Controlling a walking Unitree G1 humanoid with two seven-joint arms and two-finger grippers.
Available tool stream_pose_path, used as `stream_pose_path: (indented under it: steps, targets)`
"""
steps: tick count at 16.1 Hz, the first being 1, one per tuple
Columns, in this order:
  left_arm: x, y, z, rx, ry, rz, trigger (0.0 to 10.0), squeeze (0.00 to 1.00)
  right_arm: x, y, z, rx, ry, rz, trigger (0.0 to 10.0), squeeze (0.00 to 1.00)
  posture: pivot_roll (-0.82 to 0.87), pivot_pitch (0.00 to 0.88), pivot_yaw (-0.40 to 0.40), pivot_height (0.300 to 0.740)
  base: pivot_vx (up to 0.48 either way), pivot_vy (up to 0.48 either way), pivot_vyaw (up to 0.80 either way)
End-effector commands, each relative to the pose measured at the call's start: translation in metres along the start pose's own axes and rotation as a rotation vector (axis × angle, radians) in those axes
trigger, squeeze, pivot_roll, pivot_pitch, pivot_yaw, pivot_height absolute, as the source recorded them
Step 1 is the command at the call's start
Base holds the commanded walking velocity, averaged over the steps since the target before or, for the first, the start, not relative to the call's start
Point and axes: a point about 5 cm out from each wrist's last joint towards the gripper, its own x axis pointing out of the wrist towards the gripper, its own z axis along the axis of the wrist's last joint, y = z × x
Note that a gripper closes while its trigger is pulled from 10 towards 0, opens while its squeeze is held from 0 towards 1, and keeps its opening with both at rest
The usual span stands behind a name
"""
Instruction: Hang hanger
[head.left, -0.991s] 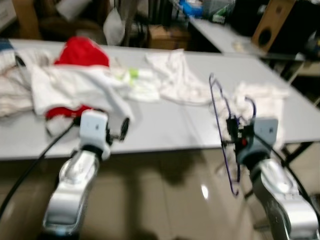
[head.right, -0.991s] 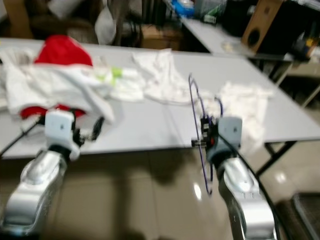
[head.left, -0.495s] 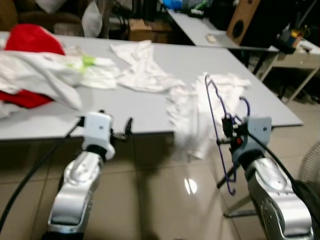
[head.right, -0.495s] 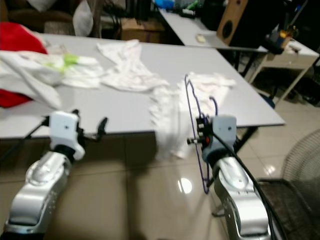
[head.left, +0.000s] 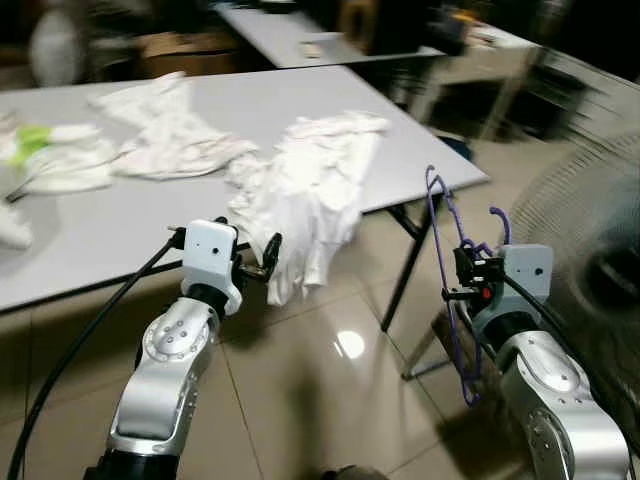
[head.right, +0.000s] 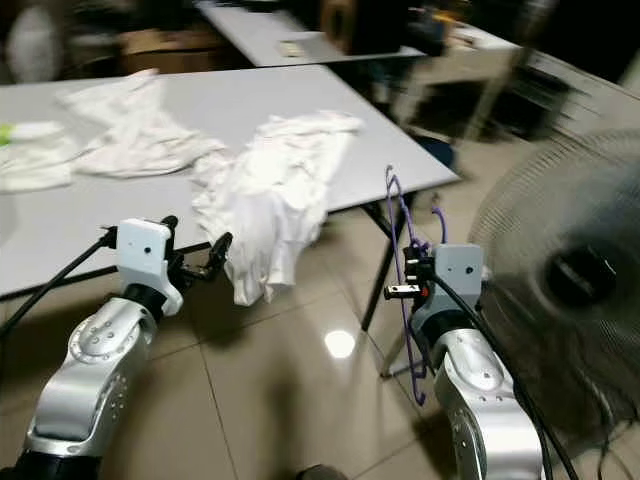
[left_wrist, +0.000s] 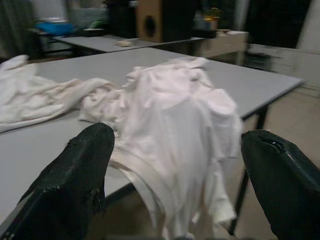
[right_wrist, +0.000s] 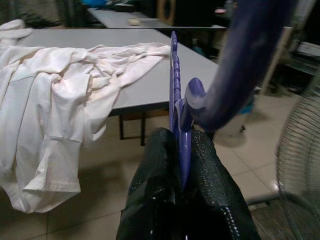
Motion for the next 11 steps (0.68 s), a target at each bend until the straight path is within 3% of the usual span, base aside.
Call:
stream_pose_path:
  steps: [1,5,9,11]
  targets:
    - [0.001,0.005,-0.002,0.004,0.005,0.011,10.0,0.12,0.0,0.005,0.006,-0.003,-0.026,0.014,10.0,0.0,-0.17,0.0,-0.04,0.74,0.0,0.48,0.0]
    - [-0.002,0.008,-0.007,0.005,0.036,0.059,10.0,0.13,0.002,0.004,0.006,-0.01,-0.025,0.05,10.0,0.0,-0.14,0.0,-0.061,0.74,0.0,0.0,0.0]
    - [-0.008,0.008,-0.009,0.005,0.019,0.012,10.0,0.14,0.003,0.011,0.002,0.002,-0.021,0.067,10.0,0.0,-0.13,0.0,-0.064,0.74,0.0,0.0,0.0]
    - [-0.006,0.005,-0.007,0.016,0.007,-0.007,10.0,0.13,0.005,0.016,0.002,-0.001,-0.028,0.09,10.0,0.0,-0.13,0.0,-0.059,0.74,0.266,0.0,0.0]
